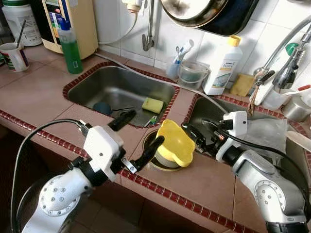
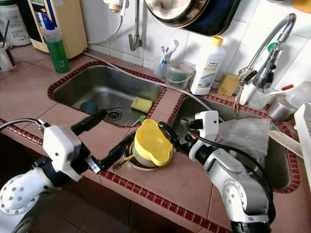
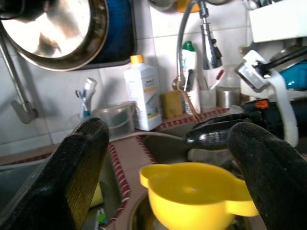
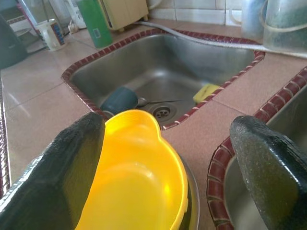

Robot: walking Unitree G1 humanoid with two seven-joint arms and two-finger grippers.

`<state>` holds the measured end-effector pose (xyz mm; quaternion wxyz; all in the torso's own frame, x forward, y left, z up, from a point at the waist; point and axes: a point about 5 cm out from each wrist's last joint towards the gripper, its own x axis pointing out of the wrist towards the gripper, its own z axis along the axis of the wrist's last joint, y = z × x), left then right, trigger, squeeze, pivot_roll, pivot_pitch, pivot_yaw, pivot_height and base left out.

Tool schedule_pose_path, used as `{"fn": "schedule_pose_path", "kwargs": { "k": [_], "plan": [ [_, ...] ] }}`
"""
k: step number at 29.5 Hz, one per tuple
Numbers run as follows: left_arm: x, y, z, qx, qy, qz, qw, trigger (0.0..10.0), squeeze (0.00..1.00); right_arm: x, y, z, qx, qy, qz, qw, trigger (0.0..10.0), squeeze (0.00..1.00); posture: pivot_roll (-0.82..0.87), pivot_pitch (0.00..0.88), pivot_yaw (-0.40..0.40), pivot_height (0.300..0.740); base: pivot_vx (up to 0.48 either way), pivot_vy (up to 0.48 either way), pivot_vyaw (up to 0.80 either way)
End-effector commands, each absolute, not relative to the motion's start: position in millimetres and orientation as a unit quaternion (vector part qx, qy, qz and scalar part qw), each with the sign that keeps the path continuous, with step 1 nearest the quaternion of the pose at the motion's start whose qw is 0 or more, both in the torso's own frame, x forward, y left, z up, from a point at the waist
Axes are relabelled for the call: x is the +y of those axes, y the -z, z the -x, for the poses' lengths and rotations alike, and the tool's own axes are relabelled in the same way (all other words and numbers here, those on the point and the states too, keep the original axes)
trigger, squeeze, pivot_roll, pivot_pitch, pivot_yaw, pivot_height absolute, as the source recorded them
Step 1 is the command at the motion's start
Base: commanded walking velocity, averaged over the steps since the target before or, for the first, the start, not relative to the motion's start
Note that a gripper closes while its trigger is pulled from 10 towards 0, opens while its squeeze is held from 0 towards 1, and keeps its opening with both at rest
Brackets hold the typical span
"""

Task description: Kitchen organization

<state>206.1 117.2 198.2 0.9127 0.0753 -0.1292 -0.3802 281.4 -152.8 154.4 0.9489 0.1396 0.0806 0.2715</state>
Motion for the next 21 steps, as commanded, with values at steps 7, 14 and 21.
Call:
{"fn": "schedule_pose_path", "kwargs": {
  "k": [7, 14, 21],
  "plan": [
    [110.6, -201.2, -197.6, -0.129, 0.392, -0.074, 0.908, 10.0, 0.0, -157.3, -154.9, -281.8, 0.101, -0.279, -0.158, 0.942, 10.0, 0.0, 0.04, 0.083, -0.108, 0.74, 0.0, 0.0, 0.0],
    [107.3, -204.3, -191.2, -0.128, 0.395, -0.069, 0.907, 10.0, 0.0, -162.8, -151.5, -280.2, 0.135, -0.287, -0.161, 0.935, 10.0, 0.0, 0.04, 0.113, -0.116, 0.74, 0.0, 0.0, 0.0],
    [104.6, -192.7, -185.6, -0.099, 0.401, -0.06, 0.909, 10.0, 0.0, -163.2, -146.2, -276.8, 0.151, -0.285, -0.158, 0.933, 10.0, 0.0, 0.04, 0.13, -0.119, 0.74, 0.0, 0.0, 0.0]
  ]
}}
